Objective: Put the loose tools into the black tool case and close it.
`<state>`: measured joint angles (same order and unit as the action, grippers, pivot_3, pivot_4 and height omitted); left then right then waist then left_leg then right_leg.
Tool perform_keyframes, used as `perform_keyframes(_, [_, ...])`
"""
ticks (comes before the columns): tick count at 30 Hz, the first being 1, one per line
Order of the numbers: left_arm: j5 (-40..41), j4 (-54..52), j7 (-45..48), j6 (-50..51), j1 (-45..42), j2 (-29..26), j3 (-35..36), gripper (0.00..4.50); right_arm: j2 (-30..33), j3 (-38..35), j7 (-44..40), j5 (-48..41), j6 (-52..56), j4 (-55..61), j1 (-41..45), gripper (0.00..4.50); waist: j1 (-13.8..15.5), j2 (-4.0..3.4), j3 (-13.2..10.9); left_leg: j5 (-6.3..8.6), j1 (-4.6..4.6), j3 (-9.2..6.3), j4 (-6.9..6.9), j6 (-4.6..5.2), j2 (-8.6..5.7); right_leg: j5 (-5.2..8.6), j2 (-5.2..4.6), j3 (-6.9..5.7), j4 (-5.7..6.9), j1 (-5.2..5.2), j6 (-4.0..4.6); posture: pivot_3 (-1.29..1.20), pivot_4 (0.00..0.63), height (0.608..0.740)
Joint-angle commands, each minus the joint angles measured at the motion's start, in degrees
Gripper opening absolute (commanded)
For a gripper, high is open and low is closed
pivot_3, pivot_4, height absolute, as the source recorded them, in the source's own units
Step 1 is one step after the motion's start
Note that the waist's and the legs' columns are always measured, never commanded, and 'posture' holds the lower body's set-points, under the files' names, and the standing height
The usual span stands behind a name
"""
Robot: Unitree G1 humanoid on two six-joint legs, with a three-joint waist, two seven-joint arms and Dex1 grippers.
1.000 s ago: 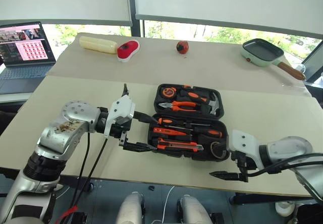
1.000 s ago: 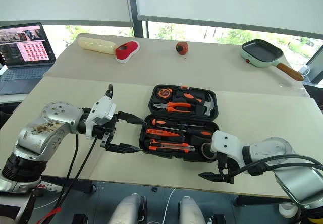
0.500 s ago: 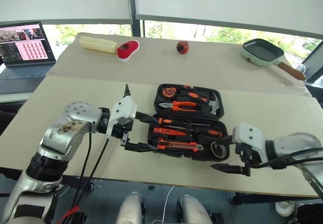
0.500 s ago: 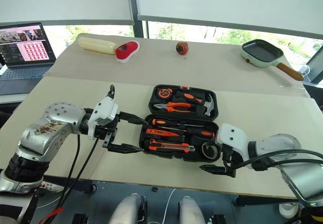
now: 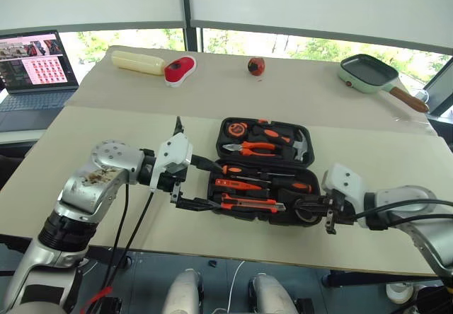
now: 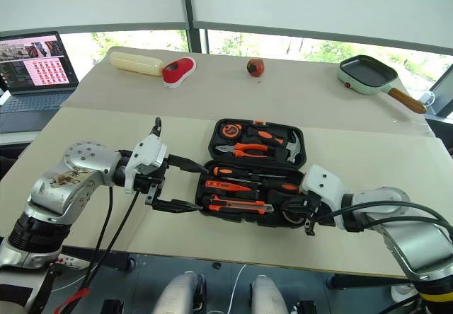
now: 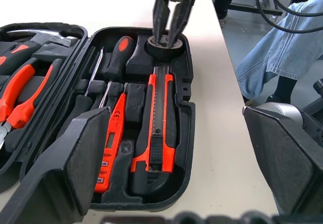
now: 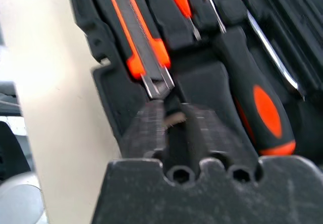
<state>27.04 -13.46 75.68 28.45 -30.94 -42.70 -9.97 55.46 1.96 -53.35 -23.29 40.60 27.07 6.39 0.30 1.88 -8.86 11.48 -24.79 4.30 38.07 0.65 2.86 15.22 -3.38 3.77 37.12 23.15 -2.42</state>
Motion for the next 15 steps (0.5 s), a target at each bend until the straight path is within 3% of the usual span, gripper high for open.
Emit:
perform_keyframes(1, [-0.2, -0.8, 0.0, -1.3, -1.2, 0.3, 0.3, 4.50, -0.2, 0.2, 0.7, 1.6, -1.4, -0.7, 0.3, 0.06, 0.0, 0.00, 0.0, 0.00, 0.00, 0.00, 0.00, 0.00, 0.00, 0.00, 0.00, 0.00, 0.00, 0.00, 0.00, 0.00, 0.150, 0.740])
perform_keyframes(4, [-0.3, -0.4, 0.1, -1.6, -1.3, 0.4, 0.3, 4.50, 0.2, -1.8, 0.4, 0.8, -0.9, 0.0, -0.2, 0.06, 0.0, 0.00, 0.0, 0.00, 0.00, 0.00, 0.00, 0.00, 0.00, 0.00, 0.00, 0.00, 0.00, -0.01, 0.00, 0.00, 0.150, 0.740])
perform_keyframes(12, [-0.5, 0.2, -1.5, -2.2, 1.4, -0.4, 2.4, 4.50, -0.8, -17.1, 1.8, -11.8, 7.3, 5.7, -0.3, 0.06, 0.0, 0.00, 0.0, 0.00, 0.00, -0.03, 0.00, 0.00, 0.01, 0.00, 0.00, 0.00, 0.01, -0.01, 0.00, 0.00, 0.150, 0.740])
perform_keyframes(15, [-0.9, 2.4, -4.5, -1.2, 3.3, -1.1, 4.8, 4.50, 0.1, -22.0, 2.2, -11.8, 8.1, 4.2, -3.4, 0.06, 0.1, 0.00, 0.0, 0.00, 0.00, -0.04, 0.00, 0.00, 0.01, 0.00, 0.00, 0.00, 0.01, -0.02, 0.00, 0.00, 0.150, 0.740])
